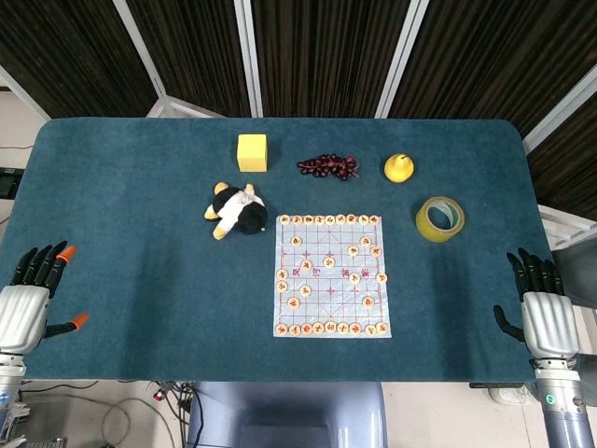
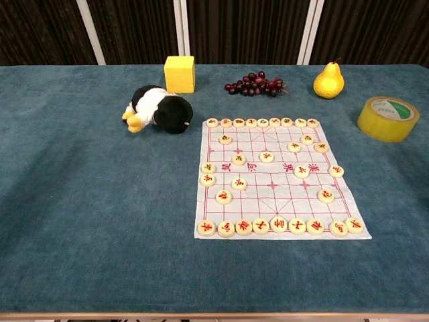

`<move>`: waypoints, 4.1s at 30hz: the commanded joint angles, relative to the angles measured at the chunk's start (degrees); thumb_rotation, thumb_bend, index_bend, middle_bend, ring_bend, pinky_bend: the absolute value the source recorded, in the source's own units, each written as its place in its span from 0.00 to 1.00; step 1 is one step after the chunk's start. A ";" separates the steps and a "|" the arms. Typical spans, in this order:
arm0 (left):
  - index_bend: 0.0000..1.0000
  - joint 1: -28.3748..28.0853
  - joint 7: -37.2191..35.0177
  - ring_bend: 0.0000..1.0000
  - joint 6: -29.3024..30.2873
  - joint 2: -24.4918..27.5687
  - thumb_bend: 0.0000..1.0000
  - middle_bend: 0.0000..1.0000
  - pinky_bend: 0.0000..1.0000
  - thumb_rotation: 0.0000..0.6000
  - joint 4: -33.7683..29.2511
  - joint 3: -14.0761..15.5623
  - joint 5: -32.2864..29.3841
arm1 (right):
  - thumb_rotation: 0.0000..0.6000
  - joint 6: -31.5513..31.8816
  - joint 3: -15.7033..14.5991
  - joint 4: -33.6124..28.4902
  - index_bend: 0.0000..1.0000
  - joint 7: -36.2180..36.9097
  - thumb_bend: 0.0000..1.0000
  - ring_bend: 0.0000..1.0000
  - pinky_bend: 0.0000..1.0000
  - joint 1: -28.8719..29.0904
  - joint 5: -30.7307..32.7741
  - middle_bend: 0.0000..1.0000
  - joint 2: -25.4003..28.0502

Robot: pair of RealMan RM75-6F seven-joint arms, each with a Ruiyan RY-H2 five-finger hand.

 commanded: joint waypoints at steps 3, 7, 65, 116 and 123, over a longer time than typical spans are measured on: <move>0.00 -0.04 0.01 0.00 -0.11 -0.05 0.00 0.00 0.00 1.00 -0.06 -0.07 -0.19 | 1.00 0.04 -0.06 -0.20 0.00 -0.07 0.42 0.00 0.04 -0.06 -0.02 0.01 0.07; 0.00 0.03 -0.14 0.00 0.01 -0.01 0.00 0.00 0.00 1.00 -0.15 -0.09 -0.24 | 1.00 0.04 -0.02 -0.80 0.00 -0.13 0.42 0.00 0.04 -0.08 0.05 0.01 0.31; 0.00 -1.11 -2.78 0.00 -2.54 0.01 0.00 0.00 0.00 1.00 -0.08 -0.49 -1.81 | 1.00 -16.04 7.59 1.71 0.43 -39.44 0.36 1.00 0.96 38.03 44.74 0.98 -25.19; 0.00 -1.37 -3.64 0.00 -3.24 0.32 0.00 0.00 0.00 1.00 -0.48 -0.52 -2.61 | 1.00 -17.93 6.44 9.47 0.44 -38.38 0.32 1.00 1.00 38.60 47.69 0.98 -31.71; 0.00 -1.37 -3.68 0.00 -3.31 0.36 0.00 0.00 0.00 1.00 -0.60 -0.56 -2.79 | 1.00 -17.88 6.50 10.19 0.48 -37.67 0.35 1.00 1.00 38.42 47.10 0.98 -32.20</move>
